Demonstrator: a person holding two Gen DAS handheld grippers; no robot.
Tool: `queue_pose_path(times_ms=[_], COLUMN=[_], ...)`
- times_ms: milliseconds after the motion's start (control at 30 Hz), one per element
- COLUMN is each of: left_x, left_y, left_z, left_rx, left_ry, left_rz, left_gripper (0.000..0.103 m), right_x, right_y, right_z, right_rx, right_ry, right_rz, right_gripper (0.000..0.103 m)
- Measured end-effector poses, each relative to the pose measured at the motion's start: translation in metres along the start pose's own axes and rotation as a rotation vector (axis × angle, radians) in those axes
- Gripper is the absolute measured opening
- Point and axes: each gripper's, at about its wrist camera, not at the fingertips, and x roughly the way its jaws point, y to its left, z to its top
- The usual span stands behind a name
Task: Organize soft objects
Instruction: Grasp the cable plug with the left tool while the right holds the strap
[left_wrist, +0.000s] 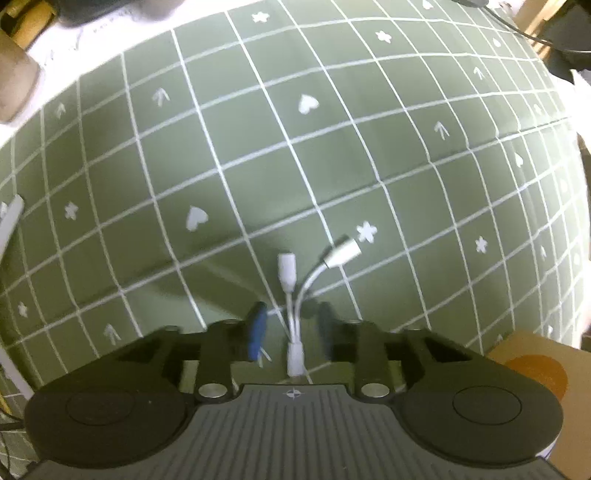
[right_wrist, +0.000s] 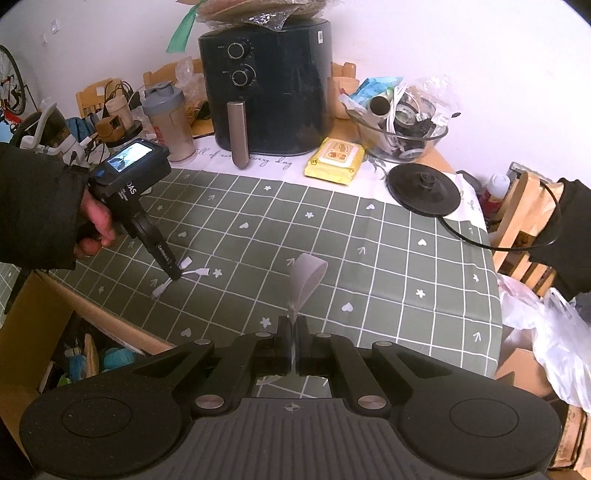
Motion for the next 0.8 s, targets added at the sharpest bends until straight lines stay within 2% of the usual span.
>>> queue_pose_path(times_ms=[167, 267, 300, 533, 800], left_x=[0.008, 0.006, 0.005, -0.003, -0.050], left_y=[-0.004, -0.011, -0.011, -0.015, -0.020], left_z=[-0.005, -0.007, -0.004, -0.009, -0.016], left_rx=[0.014, 0.022, 0.024, 0.047, 0.034], left_ry=[0.004, -0.004, -0.006, -0.062, -0.173], left_rz=[0.023, 0.084, 0.097, 0.091, 0.061], left_gripper=[0.033, 0.016, 0.005, 0.005, 0.005], right_x=[-0.002, -0.006, -0.008, -0.014, -0.026], right_y=[-0.001, -0.001, -0.002, 0.001, -0.003], right_z=[-0.004, -0.006, -0.007, -0.011, -0.007], right_rx=[0.006, 0.015, 0.022, 0.023, 0.063], right_ry=[0.007, 0.005, 0.005, 0.008, -0.019], right_rz=[-0.008, -0.021, -0.024, -0.024, 0.008], right_gripper=[0.004, 0.004, 0.004, 0.004, 0.004])
